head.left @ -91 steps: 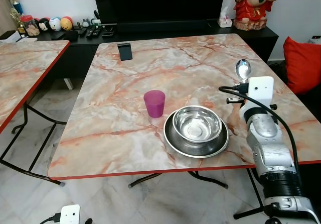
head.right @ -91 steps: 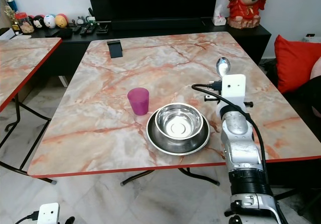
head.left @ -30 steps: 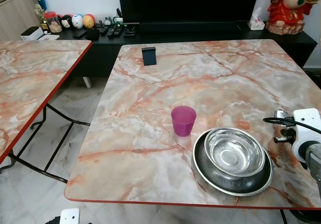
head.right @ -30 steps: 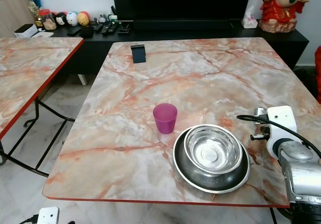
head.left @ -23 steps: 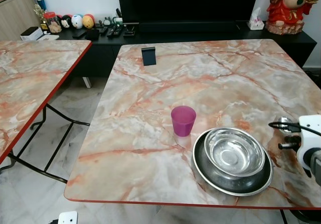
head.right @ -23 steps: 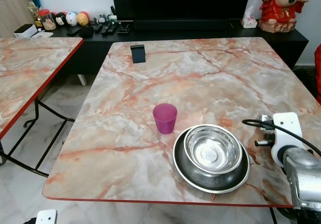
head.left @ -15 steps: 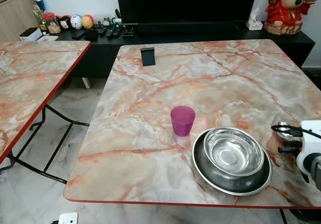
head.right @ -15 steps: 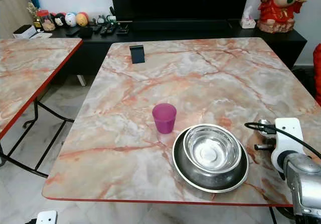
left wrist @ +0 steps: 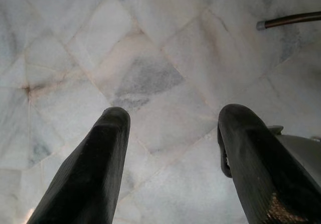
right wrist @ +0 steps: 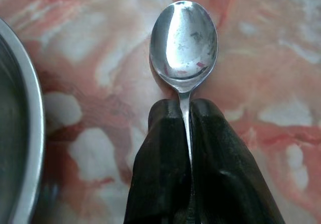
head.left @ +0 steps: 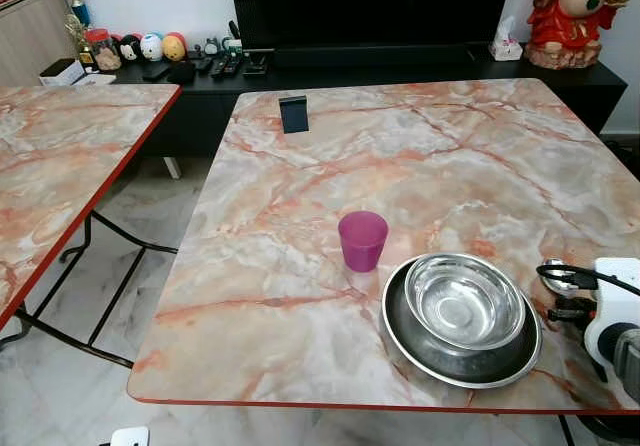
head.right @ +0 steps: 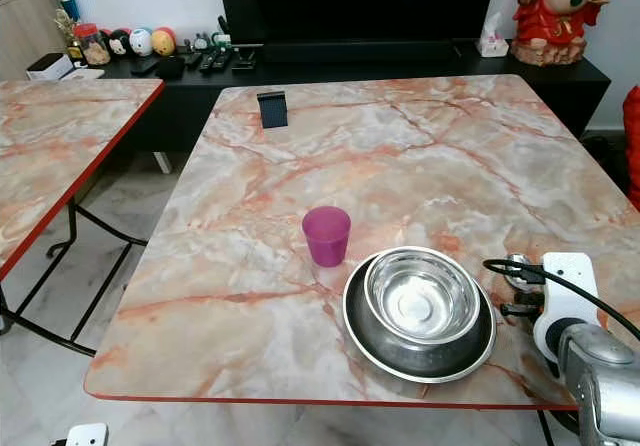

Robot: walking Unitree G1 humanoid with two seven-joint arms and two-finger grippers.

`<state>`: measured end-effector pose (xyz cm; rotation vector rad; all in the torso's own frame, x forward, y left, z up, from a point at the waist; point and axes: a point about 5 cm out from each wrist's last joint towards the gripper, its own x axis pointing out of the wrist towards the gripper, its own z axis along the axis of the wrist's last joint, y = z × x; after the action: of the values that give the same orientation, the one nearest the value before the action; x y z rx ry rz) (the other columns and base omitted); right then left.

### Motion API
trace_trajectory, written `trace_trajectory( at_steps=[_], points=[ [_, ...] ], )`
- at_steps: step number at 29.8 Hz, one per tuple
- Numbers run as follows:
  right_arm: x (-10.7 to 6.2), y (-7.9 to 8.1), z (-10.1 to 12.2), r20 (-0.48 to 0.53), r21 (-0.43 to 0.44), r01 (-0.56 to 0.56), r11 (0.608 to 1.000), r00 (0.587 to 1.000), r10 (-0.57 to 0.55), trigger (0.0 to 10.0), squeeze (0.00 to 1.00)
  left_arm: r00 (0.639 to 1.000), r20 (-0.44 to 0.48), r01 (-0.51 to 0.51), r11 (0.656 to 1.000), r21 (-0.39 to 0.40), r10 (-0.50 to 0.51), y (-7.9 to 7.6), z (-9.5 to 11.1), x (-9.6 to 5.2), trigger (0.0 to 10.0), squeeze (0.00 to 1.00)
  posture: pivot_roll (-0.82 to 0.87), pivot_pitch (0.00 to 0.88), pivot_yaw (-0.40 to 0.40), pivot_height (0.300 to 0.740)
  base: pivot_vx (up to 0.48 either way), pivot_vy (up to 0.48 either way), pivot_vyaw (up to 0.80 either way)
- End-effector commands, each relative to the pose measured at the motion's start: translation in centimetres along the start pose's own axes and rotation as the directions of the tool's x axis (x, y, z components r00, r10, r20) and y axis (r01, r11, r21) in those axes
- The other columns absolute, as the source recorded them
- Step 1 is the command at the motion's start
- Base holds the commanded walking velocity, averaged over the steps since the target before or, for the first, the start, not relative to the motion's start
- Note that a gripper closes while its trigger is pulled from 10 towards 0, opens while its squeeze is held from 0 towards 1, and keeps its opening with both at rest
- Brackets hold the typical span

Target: Setting the table

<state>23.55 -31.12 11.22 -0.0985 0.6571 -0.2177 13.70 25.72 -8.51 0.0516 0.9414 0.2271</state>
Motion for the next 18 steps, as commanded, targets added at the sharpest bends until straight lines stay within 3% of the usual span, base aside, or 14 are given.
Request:
trace_trajectory(
  at_steps=[1, 18],
  points=[
    [-0.29, 0.3, 0.37, 0.018, 0.001, -0.004, 1.0, 1.0, 0.004, 10.0, 0.0, 1.0, -0.028, -0.01, 1.0, -0.006, 0.01, 0.38, -0.65, -0.17, 10.0, 0.0, -0.18, 0.0, 0.064, 0.732, 0.0, 0.0, 0.0],
    [-0.13, 1.05, -0.07, 0.008, -0.059, -0.012, 0.998, 1.0, 0.012, 10.0, 0.0, 1.0, -0.031, -0.001, 1.0, -0.002, 0.001, -0.21, -0.67, -0.11, 10.0, 0.0, -0.16, 0.0, 0.056, 0.732, 0.0, 0.0, 0.0]
  ],
)
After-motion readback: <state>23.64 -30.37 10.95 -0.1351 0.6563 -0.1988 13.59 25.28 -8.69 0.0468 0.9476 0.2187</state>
